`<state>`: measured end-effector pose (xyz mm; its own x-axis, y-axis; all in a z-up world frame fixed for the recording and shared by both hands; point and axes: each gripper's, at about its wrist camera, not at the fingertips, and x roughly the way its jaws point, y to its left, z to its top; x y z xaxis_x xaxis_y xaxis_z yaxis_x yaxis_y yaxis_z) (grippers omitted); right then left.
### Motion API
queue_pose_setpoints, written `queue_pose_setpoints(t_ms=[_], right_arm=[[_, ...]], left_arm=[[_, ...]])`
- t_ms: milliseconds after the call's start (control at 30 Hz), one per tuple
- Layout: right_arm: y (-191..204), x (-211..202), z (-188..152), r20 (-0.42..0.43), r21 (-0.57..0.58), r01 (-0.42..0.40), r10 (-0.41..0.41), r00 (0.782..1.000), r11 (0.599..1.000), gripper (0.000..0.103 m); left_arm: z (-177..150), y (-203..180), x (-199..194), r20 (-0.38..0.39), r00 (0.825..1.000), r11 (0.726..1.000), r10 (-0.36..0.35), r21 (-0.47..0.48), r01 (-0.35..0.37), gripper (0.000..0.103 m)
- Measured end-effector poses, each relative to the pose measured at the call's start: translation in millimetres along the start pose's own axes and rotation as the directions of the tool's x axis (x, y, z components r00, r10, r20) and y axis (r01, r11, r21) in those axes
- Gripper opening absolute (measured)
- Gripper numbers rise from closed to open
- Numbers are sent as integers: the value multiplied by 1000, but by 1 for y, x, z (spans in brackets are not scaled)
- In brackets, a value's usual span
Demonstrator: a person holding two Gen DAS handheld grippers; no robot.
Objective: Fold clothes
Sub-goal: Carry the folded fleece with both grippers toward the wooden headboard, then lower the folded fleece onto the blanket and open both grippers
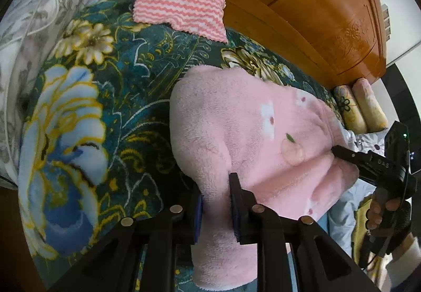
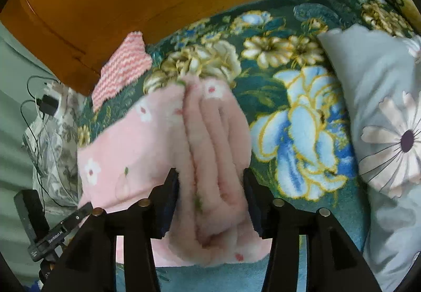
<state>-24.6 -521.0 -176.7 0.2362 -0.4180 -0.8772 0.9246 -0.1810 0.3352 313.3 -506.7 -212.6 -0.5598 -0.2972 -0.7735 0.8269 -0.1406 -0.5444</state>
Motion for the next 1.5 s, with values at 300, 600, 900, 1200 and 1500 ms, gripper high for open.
queue_pose_setpoints(t_ms=[300, 600, 900, 1200, 1500], right_arm=[[45, -22, -28, 82, -143, 57, -46, 996, 988, 52], [38, 12, -56, 49, -153, 137, -131, 990, 979, 52], [42, -3, -87, 123, -71, 96, -87, 989, 993, 52], [45, 34, -178, 54, -1, 150, -149, 987, 989, 61], [63, 48, -216, 128, -18, 215, -211, 969, 976, 83]], left_arm=[[7, -27, -32, 102, 994, 995, 30, 86, -39, 31], [13, -38, 9, 57, 996, 977, 76, 196, -86, 31], [-17, -27, -12, 95, 992, 981, 86, 168, -101, 31], [-104, -13, -15, 149, 978, 966, 149, 190, -176, 49], [-144, -6, -3, 145, 965, 930, 219, 267, -252, 75]])
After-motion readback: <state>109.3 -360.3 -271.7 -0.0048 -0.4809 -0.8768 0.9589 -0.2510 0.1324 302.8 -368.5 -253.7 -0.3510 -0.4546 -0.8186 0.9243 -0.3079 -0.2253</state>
